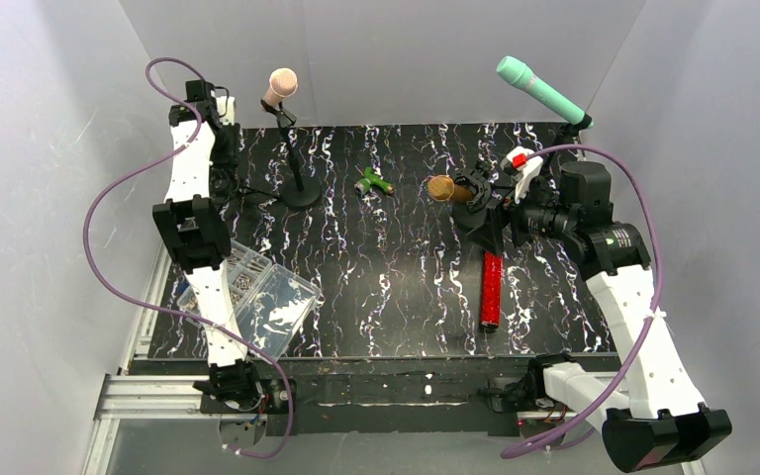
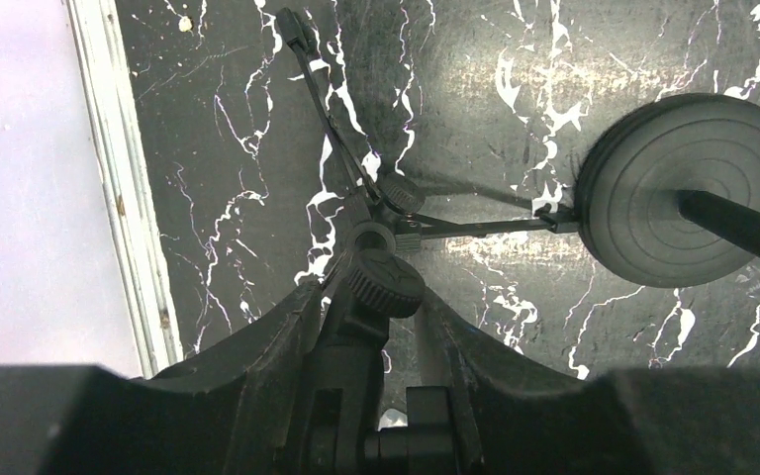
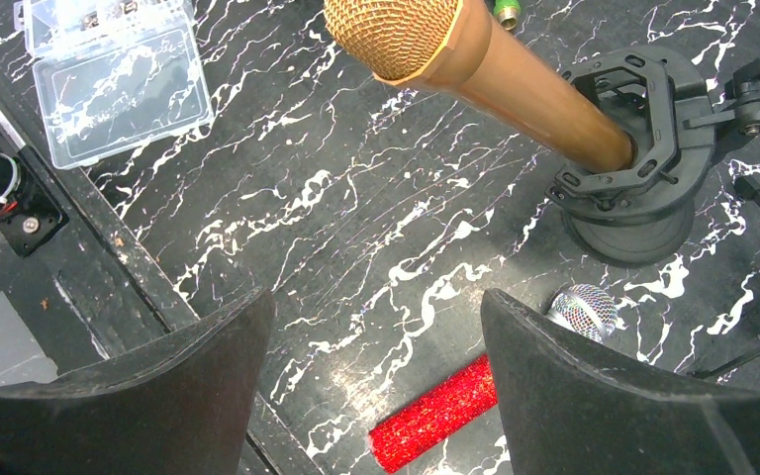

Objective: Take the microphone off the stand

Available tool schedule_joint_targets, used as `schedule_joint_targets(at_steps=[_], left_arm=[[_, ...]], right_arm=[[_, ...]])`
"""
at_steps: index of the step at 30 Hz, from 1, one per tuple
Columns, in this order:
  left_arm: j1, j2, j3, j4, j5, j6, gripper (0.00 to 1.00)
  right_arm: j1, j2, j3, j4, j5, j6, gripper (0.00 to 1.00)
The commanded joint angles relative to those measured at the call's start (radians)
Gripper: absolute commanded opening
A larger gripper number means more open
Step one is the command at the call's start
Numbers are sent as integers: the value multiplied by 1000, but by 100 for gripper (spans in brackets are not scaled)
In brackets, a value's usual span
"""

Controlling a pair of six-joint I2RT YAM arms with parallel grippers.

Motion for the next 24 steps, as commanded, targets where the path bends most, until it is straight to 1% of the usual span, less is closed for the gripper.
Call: schedule_joint_targets(at_steps=[1,3,5,6,7,9,14,18,21,24], left_arm=[[-8,-31,5,-114,11,15,48],[-7,-46,19,-108,17,18,67],[-8,-60,38,-102,17,21,78],[-6,-69,48,-95,17,21,86],[-7,-80,50,-84,17,19,91],[-7,-107,57,-63,17,19,98],[-7,-154,95,-57,49,31,98],[-6,-232,74,-40,72,56,98],[-7,-309,29,-37,146,85,98],[-6,-417,-55,-25,263,125,98]], right_arm=[[0,-3,6,27,-5,-9,85],[0,-8,6,26,-4,-10,85],[0,-11,6,24,-2,-10,85],[0,-13,5,24,-2,-9,85],[0,-16,5,23,-1,-9,85],[0,-20,5,22,4,-10,85],[0,-27,7,21,5,-11,85],[0,-26,24,13,1,-13,85],[2,-24,49,2,0,-19,85],[2,-19,80,-8,-3,-23,85]])
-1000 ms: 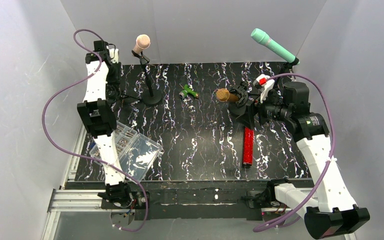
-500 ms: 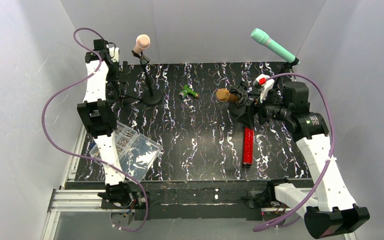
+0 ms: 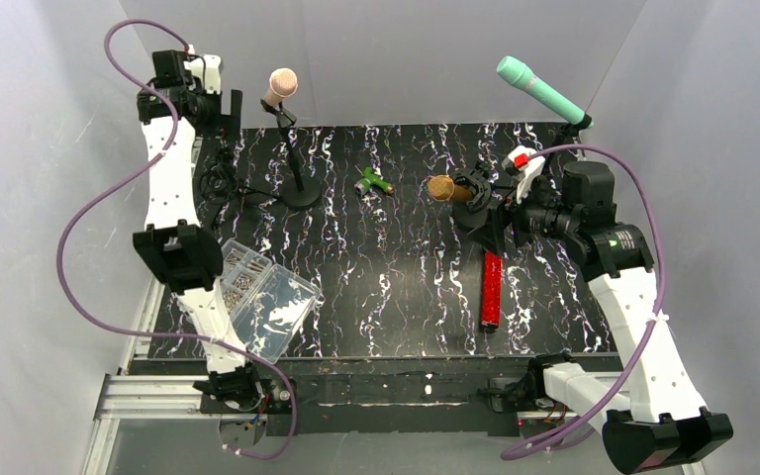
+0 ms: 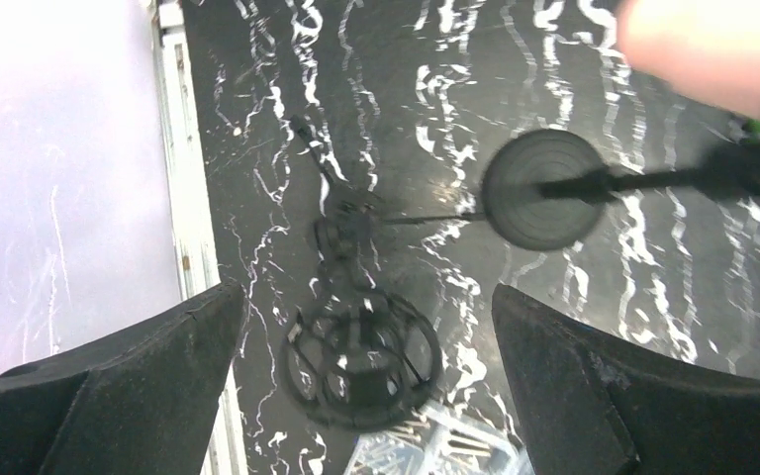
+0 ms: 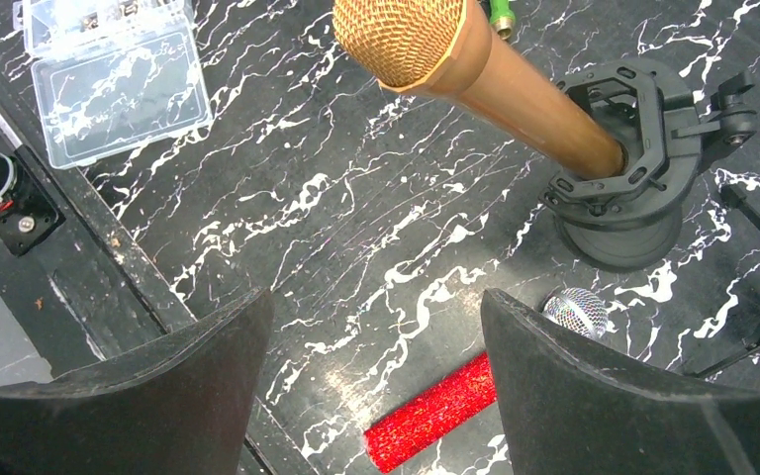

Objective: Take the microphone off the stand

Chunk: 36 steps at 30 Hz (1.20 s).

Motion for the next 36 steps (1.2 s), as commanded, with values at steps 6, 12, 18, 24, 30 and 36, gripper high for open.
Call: schedule_joint_targets(at_steps=[6,12,18,24,30,36], left_arm=[[-4,-305,-137,-62,461,137,98],[-5,-372,-228,-6,715,161,98],[-45,-458,-536,415,714,212,98],[-50,-418,-545,564,706,230,98],[-52,-430,-567,627,698,238,98],[-53,-439,-740,973,754,217,98]], right_arm=[[4,9,87,-1,-20,-10,85],[3,11,81,0,-16,-9,85],[4,24,83,1,-19,-5,85],[4,39,85,-1,-17,-3,85],[3,49,73,8,-16,-8,85],[3,68,78,10,-24,-6,85]])
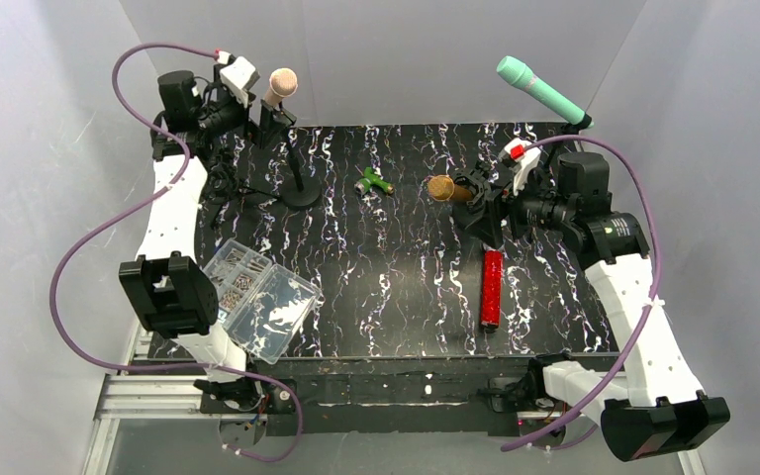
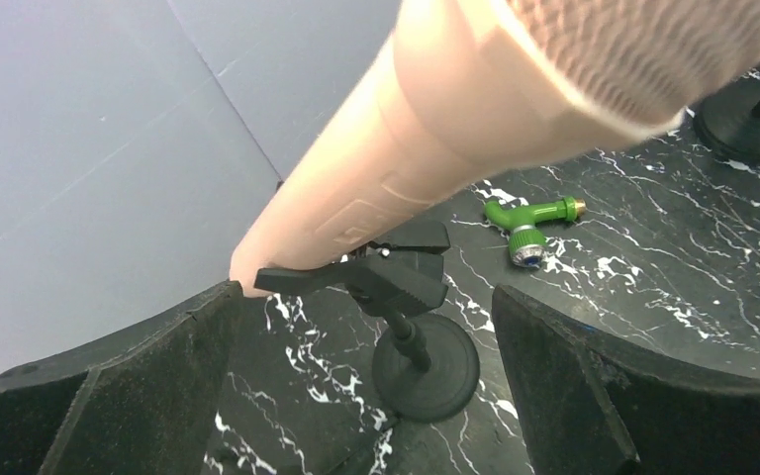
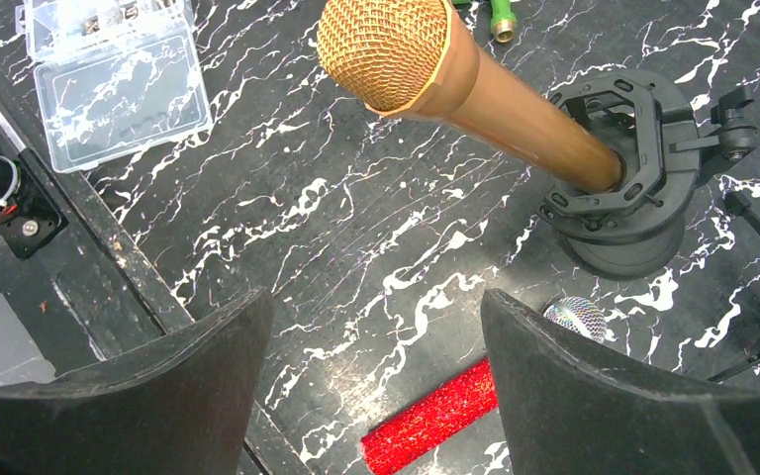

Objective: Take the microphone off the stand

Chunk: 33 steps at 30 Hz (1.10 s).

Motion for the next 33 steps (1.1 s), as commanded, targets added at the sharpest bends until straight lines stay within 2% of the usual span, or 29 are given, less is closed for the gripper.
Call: schedule_joint_targets(at_steps=[1,9,16,21,33], left_arm=[[-1,-26,-123,320,100,-9,98],[-11,18,-130,479,71,-88,98],[-21,11,-103,476,89,-156,98],[-44,22,-108,499,80,-131,98],[-74,46,-142,600,-5,-39,81]], right_arm=[[3,9,28,14,-16,-2,85],[3,-10,-4,19,8,-10,86],[3,3,-2,19,5,-10,86],[3,10,1,16,5,-9,86],[3,-5,-18,19,13,-11,86]])
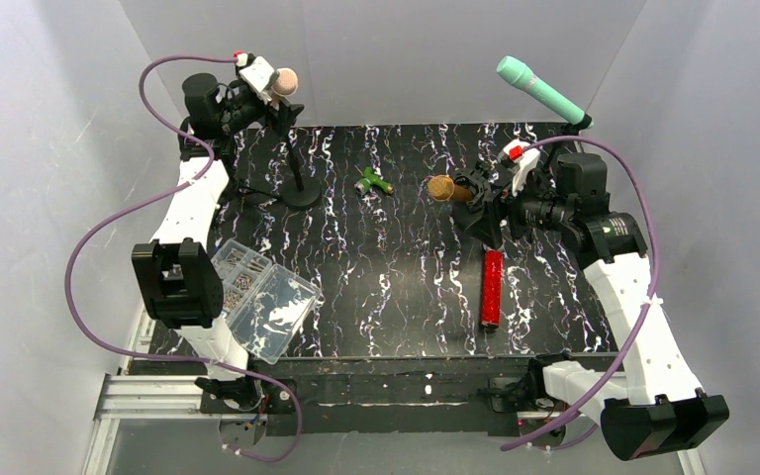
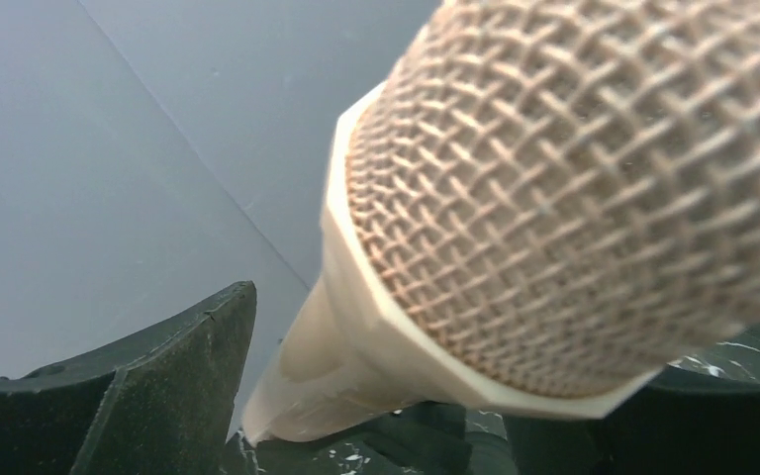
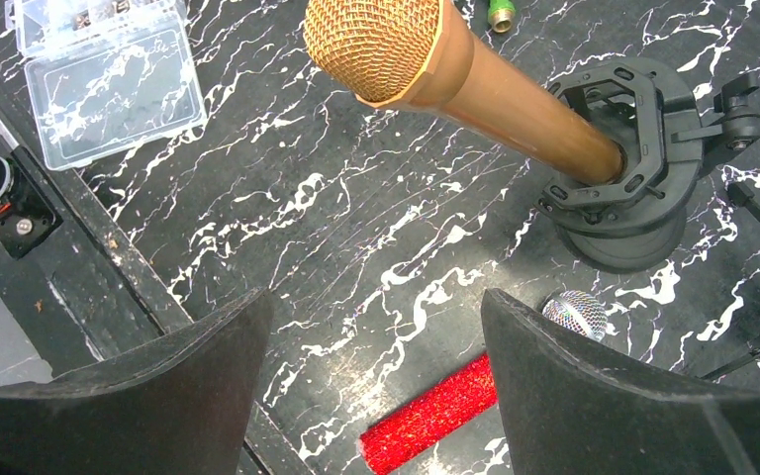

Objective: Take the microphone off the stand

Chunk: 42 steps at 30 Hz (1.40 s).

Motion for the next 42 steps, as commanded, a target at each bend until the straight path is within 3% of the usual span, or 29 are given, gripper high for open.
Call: schedule_joint_targets(at_steps=[1,14,16,20,23,32,42], left_arm=[[2,-2,-2,118,-14,37,79],[1,-11,6,113,-24,13,53],[-1,-16,5,108,-22,2,44],[-3,-28,-8,117,-43,-24,13],[-3,-33,-5,107,-59,-20,0],[-67,-84,25,-15,-72,10,0],[-112,-136,110,-257,-171,32,0]], right_arm=[[4,-11,-6,17,2,-11,86],[3,-12,-10,13,5,-11,86],[3,-11,-9,13,4,-11,86],[3,-10,5,7,6,-10,86],[3,-2,32,0,2,-10,86],[34,97,228,-51,-12,-24,86],[195,250,461,-54,10,-9,86]])
